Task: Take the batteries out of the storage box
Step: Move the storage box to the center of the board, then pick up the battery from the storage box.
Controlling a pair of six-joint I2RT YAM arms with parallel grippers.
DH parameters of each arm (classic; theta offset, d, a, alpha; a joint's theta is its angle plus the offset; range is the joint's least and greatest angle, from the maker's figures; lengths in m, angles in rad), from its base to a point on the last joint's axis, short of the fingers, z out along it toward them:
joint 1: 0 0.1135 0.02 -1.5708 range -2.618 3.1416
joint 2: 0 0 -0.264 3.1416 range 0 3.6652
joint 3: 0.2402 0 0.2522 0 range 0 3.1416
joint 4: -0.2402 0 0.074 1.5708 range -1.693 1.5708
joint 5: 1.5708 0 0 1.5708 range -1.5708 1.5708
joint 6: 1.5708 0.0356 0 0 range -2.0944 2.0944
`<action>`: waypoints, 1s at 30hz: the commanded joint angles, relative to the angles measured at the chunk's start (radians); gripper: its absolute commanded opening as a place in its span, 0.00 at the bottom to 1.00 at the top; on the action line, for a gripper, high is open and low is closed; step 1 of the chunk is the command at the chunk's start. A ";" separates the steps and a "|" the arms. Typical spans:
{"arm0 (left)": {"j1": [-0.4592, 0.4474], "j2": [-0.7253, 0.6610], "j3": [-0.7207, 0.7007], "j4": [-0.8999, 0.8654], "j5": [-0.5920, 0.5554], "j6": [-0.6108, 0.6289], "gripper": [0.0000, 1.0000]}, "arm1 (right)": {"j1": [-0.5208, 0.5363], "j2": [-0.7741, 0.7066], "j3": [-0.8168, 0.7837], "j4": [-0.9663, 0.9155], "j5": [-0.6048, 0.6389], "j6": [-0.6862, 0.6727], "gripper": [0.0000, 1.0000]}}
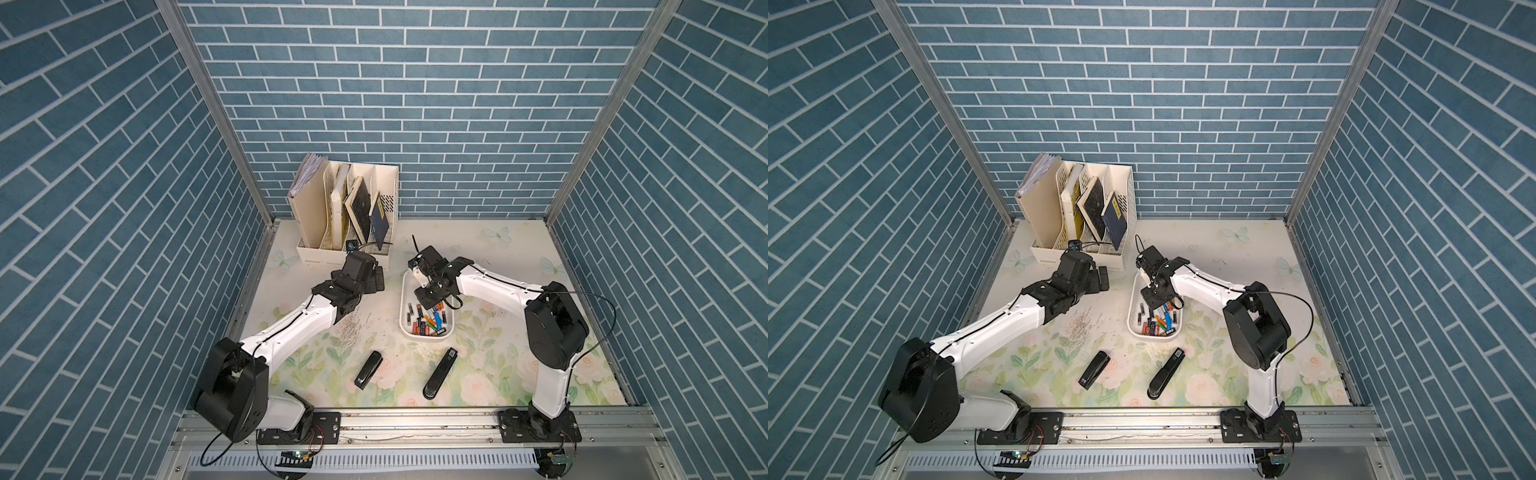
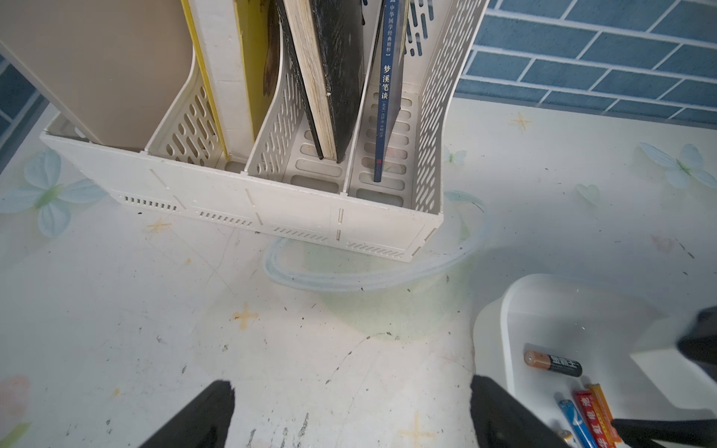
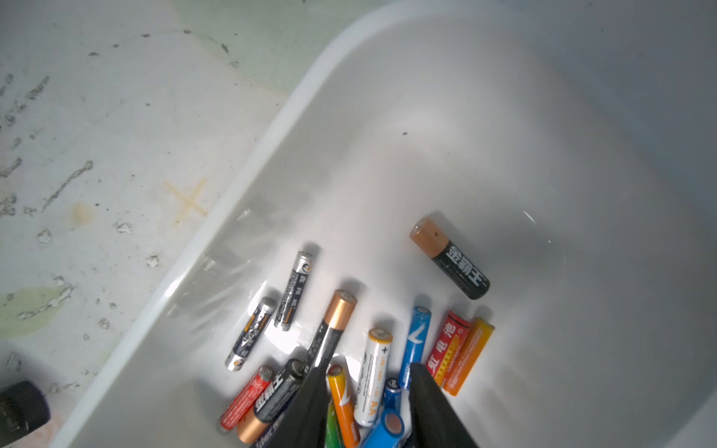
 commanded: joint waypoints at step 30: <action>-0.037 0.067 0.069 -0.081 0.015 -0.013 0.97 | -0.024 0.108 -0.052 0.000 -0.058 -0.008 0.26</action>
